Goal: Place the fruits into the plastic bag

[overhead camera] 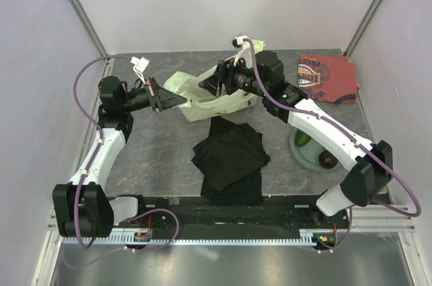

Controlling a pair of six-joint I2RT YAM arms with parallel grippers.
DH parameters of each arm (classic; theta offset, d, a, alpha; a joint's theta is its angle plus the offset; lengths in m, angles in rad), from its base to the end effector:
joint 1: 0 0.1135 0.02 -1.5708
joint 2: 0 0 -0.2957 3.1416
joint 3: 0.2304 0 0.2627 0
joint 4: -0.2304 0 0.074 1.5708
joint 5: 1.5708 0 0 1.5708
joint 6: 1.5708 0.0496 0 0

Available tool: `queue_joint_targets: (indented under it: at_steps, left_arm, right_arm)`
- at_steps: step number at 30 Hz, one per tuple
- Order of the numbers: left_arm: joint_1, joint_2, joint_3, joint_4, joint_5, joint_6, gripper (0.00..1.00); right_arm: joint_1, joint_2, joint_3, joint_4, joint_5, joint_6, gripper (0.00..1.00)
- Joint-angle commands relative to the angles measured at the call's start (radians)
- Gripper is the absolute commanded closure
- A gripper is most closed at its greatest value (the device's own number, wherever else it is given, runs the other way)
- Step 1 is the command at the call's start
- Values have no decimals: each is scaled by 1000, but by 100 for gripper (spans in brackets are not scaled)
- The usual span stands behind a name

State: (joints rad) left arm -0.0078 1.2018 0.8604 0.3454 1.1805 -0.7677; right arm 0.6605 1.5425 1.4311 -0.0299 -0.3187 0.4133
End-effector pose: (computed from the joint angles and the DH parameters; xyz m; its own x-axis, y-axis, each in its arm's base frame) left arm 0.2669 -0.0480 0.3606 -0.6414 -0.2592 -0.7221 0.6703 0.2685 -0.6918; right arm 0.3003 0.2530 0.4232 -0.4342 0.1456 -0.8889 -0.7132 0.5472 0.4380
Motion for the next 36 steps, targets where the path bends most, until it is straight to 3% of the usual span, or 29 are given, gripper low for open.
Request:
queue_joint_targets:
  at_steps: [1,5,9,13,19,29,36]
  left_arm:
    - [0,-5,16,18,2,25,98]
    - [0,-5,16,18,2,27,99]
    - [0,-8,16,17,2,25,99]
    - [0,-10,15,17,2,27,98]
    - [0,-15,20,7,-1,36,98]
    - [0,-16,22,-3,-2,44,98]
    - [0,-18,20,-5,-2,44,98]
  right_arm:
    - [1,-110,-29,59,-62,16,23]
    - [1,-188,-34,-65,44,-45,23]
    - [-2,-288,-52,-227,292,-87,23]
    - [-15,-386,-112,-329,432,-93,23]
    - [-47,-484,-213,-428,561,-70,23]
    - [-240,-532,-406,-521,621,25,23]
    - [-386,-455,-523,-484,590,25,22]
